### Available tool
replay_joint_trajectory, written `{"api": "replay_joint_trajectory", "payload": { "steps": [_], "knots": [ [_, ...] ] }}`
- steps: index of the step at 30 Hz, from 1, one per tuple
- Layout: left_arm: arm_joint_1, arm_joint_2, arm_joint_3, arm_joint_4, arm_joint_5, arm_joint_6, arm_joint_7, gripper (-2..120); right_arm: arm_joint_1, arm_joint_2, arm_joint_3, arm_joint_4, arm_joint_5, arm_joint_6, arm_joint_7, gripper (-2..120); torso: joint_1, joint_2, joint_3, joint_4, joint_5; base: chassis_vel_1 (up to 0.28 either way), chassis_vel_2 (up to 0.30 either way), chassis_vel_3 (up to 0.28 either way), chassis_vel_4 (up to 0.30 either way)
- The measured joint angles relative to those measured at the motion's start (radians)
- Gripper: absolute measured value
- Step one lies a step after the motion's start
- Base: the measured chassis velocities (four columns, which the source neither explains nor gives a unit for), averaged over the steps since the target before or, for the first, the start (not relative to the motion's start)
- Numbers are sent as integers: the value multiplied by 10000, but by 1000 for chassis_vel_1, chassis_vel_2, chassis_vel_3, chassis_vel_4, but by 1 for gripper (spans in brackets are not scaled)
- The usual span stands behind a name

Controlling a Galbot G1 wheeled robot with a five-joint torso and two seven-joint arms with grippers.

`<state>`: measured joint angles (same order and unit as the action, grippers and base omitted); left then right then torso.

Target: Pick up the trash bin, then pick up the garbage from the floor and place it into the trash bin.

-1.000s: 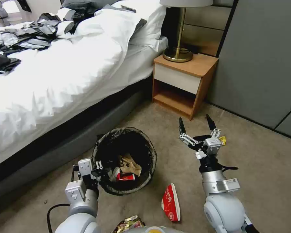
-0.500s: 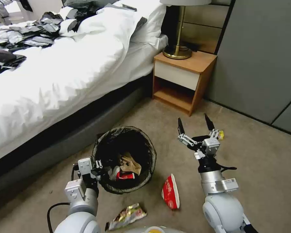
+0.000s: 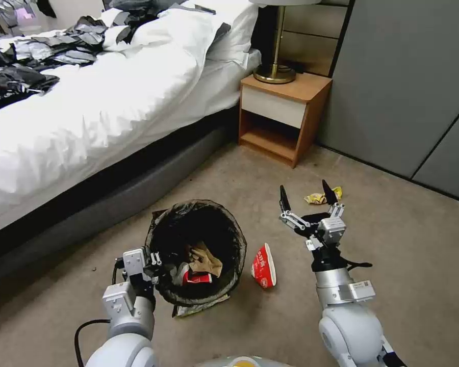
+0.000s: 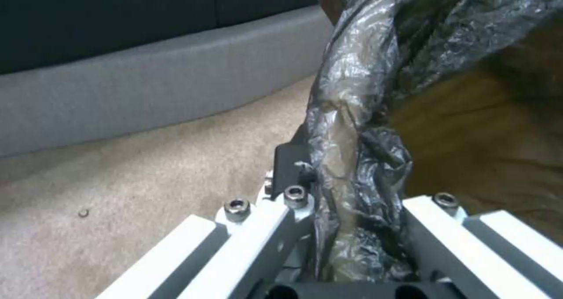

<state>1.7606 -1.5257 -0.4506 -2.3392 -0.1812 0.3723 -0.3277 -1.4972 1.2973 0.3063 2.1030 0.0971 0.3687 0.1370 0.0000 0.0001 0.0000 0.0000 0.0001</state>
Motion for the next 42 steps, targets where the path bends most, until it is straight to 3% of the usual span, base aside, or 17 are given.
{"api": "replay_joint_trajectory", "payload": {
  "steps": [11, 17, 28, 37, 42],
  "knots": [
    [68, -5, -24, -117, 7, -1, 1, 1, 170, -26, 145, 37, -106, 66, -10, 99, 0, -1, 0, -1, -1, -11, 7, 18, -4],
    [152, 12, -114, -333, -81, -1, 1, 1, 748, -136, 138, 38, -190, -389, 110, 99, -1, 0, 0, -1, -1, 0, 0, 0, 0],
    [308, -53, -87, -519, -20, -40, 1, 1, 2510, -317, -558, 4, 389, -2597, 519, 100, 0, 0, 0, 0, -2, 0, 0, 0, 0],
    [358, -97, -38, -520, 69, -79, 1, 1, 2906, -428, -826, -368, 818, -3451, 539, 100, 0, -1, 0, -1, -1, 0, 0, 0, 0],
    [345, -109, 2, -520, 107, -80, 3, 1, 3072, -502, -861, -640, 1452, -4514, 406, 100, 0, -1, 0, -1, -1, 0, 0, 0, 0]
  ]
}}
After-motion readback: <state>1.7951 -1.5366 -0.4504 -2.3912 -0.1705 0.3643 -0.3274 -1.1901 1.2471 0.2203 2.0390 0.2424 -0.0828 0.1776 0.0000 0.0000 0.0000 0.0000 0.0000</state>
